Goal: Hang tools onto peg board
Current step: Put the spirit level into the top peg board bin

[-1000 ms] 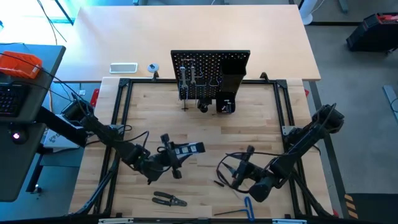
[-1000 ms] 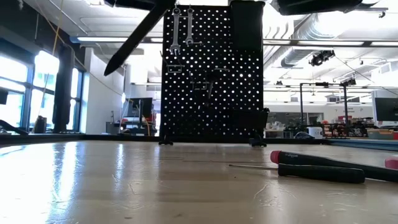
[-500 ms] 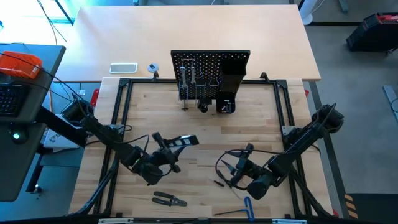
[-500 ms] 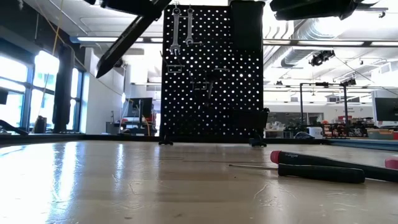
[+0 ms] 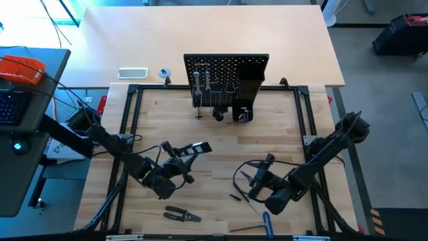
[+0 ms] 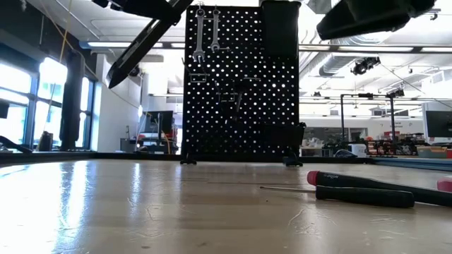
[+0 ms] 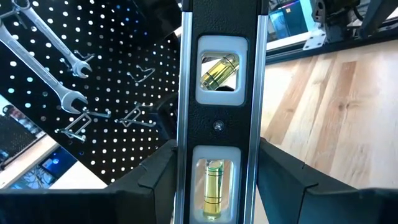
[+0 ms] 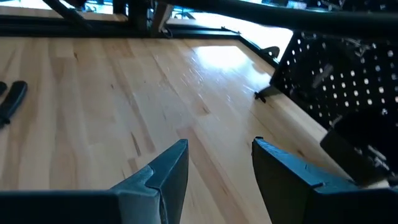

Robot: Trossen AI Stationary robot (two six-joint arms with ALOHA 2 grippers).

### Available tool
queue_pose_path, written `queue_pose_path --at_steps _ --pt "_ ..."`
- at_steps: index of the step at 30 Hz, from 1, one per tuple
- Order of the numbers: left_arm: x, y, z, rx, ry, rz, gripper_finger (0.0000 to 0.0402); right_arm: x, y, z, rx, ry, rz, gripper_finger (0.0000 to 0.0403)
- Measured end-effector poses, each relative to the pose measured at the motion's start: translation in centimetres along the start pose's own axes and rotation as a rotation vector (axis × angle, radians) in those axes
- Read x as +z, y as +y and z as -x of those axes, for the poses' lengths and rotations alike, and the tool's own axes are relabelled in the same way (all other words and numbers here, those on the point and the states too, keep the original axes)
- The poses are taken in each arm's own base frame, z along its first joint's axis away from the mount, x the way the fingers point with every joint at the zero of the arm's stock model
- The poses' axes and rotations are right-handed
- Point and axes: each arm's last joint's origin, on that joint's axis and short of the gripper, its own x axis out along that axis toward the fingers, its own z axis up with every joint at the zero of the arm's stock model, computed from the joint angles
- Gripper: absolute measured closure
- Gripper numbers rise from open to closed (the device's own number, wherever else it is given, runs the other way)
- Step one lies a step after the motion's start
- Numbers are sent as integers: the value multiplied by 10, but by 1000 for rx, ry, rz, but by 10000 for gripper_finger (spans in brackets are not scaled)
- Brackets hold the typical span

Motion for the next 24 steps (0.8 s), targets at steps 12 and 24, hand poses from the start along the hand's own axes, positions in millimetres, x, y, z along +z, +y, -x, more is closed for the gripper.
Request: queue_pose_path --at_steps 12,24 --pt "3 0 -2 6 -4 61 238 -6 0 12 -34 -44 -148 231" --pt "13 -19 -14 -26 -59 69 238 27 13 0 41 -156 -181 231"
